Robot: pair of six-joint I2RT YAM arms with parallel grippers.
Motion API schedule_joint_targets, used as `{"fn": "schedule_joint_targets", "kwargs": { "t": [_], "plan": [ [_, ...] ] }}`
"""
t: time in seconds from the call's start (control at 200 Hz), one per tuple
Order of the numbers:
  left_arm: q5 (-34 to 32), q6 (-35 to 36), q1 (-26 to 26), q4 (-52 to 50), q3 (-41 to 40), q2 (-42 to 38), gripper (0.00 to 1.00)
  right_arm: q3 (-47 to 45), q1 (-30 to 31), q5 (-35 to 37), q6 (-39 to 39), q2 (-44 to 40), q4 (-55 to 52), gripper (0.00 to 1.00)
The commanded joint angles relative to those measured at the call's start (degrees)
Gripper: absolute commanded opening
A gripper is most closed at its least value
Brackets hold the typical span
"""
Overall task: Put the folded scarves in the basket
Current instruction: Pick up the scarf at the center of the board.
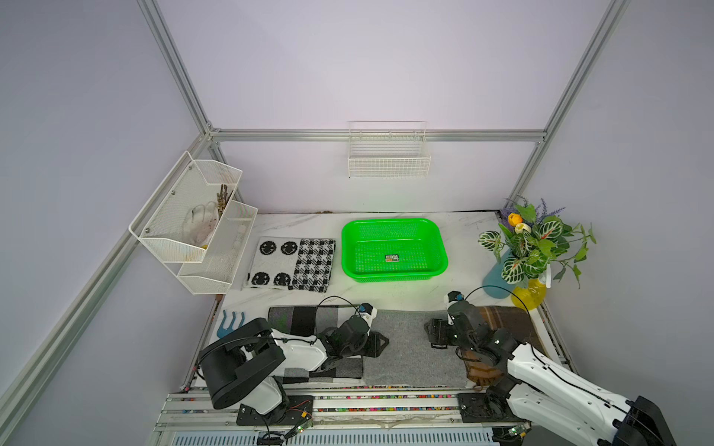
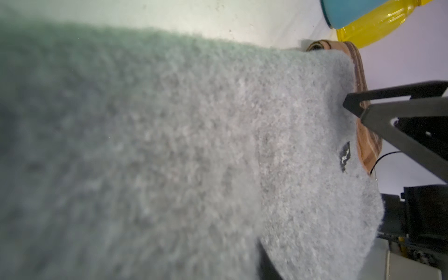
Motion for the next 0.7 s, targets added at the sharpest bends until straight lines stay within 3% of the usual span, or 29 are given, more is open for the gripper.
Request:
{"fn": "schedule_joint_targets", "kwargs": {
  "t": [0.0,0.12,0.3,0.585,0.63,0.67,0.695],
  "plan": [
    [0.1,0.9,0.0,-3.7,0.1,1.1,0.02,-0.8,0.5,0.8,0.2,-0.5,1.2,0.77],
    [-4.0,2.7,2.0,-10.9,-0.6,-3.7,0.0,-0.6,0.5,0.9,0.0,-0.3,1.2,0.78],
    [-2.8,5.4,9.3,-16.3,-4.3,-14.0,0.0,-0.7,0.5,0.8,-0.5,1.4,2.5,0.79],
    [-0.2,8.4,13.3,-18.5,-4.0,-14.9,0.0,-1.2,0.5,-3.7,-2.5,11.8,8.4,0.81],
    [0.9,8.4,13.4,-17.6,-3.7,-13.7,0.06,-0.5,0.5,-3.9,-2.9,12.9,8.3,0.81],
    [1.4,8.5,13.4,-17.4,-3.3,-12.6,0.2,-0.3,0.5,-4.0,-3.2,13.5,8.7,0.82],
    [1.7,8.5,13.4,-17.2,-3.0,-11.9,0.23,-0.2,0.5,-4.3,-3.2,13.9,9.2,0.82]
  ]
}}
